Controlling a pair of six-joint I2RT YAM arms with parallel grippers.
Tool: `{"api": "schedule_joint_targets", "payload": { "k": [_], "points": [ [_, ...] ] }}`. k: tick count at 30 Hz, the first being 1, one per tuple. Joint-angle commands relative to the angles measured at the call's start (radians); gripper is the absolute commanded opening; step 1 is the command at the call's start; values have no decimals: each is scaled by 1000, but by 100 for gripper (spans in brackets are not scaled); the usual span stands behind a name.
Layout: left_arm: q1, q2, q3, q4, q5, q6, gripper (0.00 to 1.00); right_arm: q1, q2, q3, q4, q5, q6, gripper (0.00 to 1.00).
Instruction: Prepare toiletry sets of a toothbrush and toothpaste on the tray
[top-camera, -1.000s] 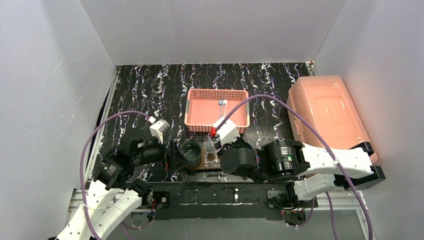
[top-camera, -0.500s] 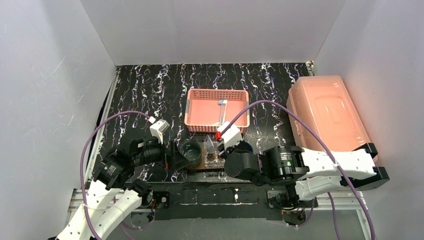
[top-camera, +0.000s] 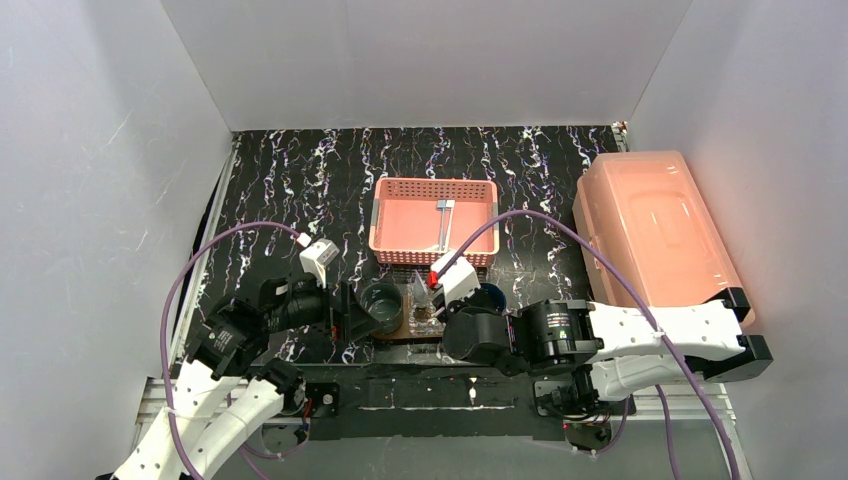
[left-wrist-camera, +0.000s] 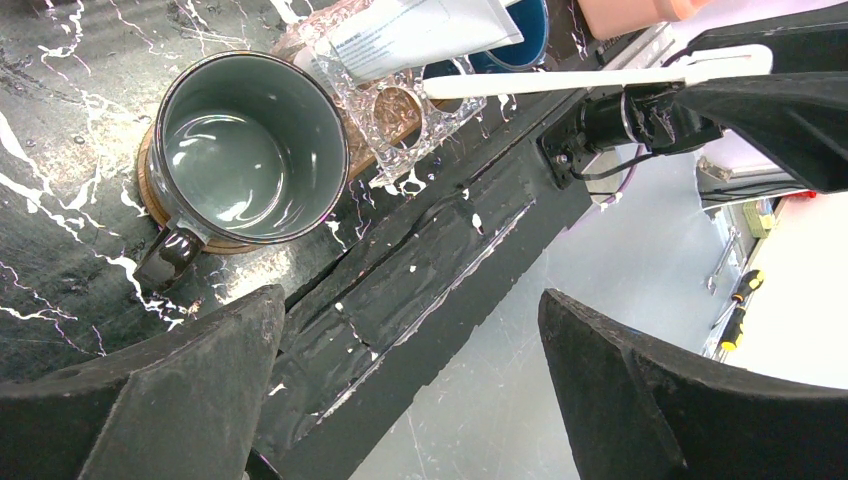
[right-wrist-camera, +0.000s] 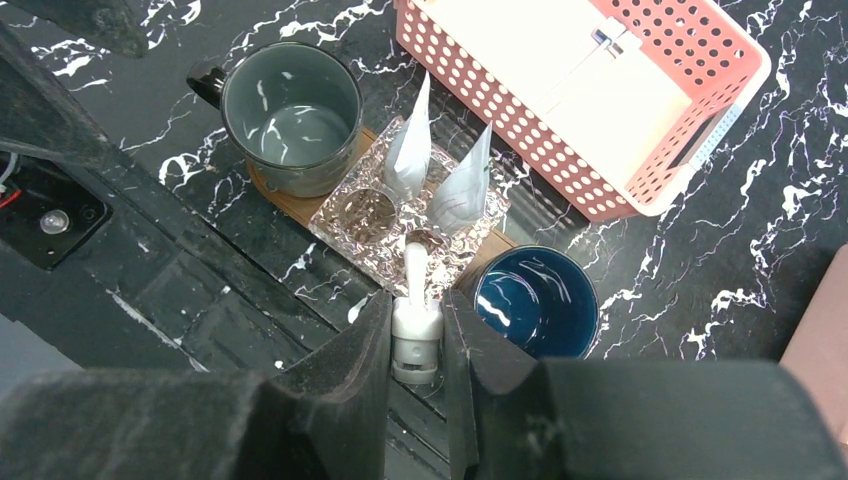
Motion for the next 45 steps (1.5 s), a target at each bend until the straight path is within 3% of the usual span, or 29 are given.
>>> {"api": "schedule_joint_targets", "payload": {
  "k": [1,18,45],
  "points": [
    [-4,9,-8,14,6,3,98,-12,-41,-45,78,28,27,1],
    [-5,17,-10,15,6,3,98,-25,-176,-263,275,64,65,1],
    [-4,9,-11,15,6,1,99,-25,-231,-483,537,141,64,1]
  ]
}}
